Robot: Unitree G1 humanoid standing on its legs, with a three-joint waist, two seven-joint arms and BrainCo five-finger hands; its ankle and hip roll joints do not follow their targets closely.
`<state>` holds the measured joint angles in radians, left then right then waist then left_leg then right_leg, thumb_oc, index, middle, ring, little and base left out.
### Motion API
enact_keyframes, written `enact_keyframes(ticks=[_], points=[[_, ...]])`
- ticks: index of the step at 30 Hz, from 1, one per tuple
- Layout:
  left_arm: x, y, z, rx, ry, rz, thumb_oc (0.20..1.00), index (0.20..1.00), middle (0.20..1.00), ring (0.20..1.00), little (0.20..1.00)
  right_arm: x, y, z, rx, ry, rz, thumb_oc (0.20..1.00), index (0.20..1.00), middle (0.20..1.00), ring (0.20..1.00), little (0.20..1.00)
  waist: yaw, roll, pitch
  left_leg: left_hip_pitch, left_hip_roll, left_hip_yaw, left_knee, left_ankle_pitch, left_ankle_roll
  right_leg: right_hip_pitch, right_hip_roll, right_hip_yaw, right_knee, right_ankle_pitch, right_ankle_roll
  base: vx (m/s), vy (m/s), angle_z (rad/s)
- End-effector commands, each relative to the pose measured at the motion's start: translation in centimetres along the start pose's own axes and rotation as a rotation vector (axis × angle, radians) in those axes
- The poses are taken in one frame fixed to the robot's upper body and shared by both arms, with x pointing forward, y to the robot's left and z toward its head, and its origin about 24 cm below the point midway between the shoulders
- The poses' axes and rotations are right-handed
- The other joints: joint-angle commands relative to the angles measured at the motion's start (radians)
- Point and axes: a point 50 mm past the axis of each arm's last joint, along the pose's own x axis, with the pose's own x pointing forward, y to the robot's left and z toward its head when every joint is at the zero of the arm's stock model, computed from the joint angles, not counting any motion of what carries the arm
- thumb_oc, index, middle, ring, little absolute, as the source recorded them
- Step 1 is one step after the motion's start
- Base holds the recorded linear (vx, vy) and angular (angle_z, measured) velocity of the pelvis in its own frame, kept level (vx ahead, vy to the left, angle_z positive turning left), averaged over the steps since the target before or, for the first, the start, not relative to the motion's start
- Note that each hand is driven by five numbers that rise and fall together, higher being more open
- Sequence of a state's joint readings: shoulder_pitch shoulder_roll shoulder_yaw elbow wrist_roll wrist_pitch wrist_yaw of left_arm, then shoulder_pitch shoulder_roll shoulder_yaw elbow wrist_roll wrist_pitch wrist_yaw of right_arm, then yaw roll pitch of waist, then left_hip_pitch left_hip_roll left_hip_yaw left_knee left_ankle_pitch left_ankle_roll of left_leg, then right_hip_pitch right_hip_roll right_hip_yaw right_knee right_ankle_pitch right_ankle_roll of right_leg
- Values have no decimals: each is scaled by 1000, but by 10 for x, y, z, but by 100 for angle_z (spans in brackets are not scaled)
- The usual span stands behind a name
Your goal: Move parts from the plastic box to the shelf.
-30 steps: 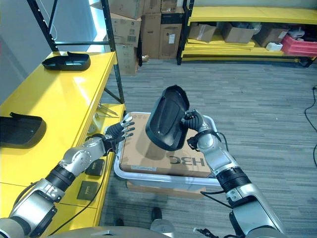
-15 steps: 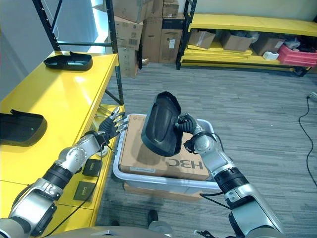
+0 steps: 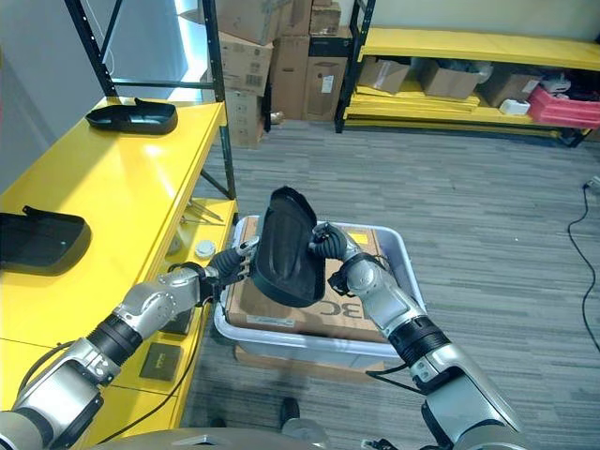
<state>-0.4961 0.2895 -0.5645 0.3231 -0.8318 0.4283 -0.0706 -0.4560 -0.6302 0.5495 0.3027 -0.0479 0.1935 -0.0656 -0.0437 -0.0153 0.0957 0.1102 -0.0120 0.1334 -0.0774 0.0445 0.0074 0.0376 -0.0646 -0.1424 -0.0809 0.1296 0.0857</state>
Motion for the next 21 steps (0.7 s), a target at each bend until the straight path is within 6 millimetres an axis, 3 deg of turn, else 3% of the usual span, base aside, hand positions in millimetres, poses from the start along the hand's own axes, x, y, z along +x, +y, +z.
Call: enact_keyframes(ticks=[1,7,12,15,20,21], points=[[15,-32,30,-20,-108,-106,1000,1000,1000,1000,1000,18,-19,39,-64,-137,-53,200,200,200,200,200,29,-15,-55,-32,13,13,51,-69,-13,6,-21,-5,8,-46,79,0,0,0],[13,-34,34,-206,-169,-112,1000,1000,1000,1000,1000,19,-14,36,-83,-115,-32,200,200,200,200,200,39,-18,-53,-32,12,6,53,-68,-15,12,-22,-12,8,-47,77,0,0,0],[10,-27,31,-201,-172,-118,1000,1000,1000,1000,1000,17,-13,28,-88,-106,-35,200,200,200,200,200,46,-20,-50,-36,11,0,53,-67,-15,13,-23,-20,8,-46,77,0,0,0],[10,-27,29,-170,-154,-130,1000,1000,1000,1000,1000,16,-13,27,-87,-107,-37,200,200,200,200,200,48,-20,-50,-35,10,-2,52,-66,-14,16,-24,-22,7,-46,77,0,0,0],[11,-34,22,19,-104,-189,1000,1000,1000,1000,1000,16,-11,27,-83,-115,-36,200,200,200,200,200,47,-20,-51,-32,9,-6,48,-67,-12,16,-23,-20,7,-47,78,8,5,3],[10,-40,23,126,-84,-214,1000,1000,1000,1000,1000,15,-10,29,-88,-120,-26,200,200,200,200,200,42,-18,-51,-31,9,-4,48,-67,-10,15,-22,-17,8,-49,79,0,0,0]])
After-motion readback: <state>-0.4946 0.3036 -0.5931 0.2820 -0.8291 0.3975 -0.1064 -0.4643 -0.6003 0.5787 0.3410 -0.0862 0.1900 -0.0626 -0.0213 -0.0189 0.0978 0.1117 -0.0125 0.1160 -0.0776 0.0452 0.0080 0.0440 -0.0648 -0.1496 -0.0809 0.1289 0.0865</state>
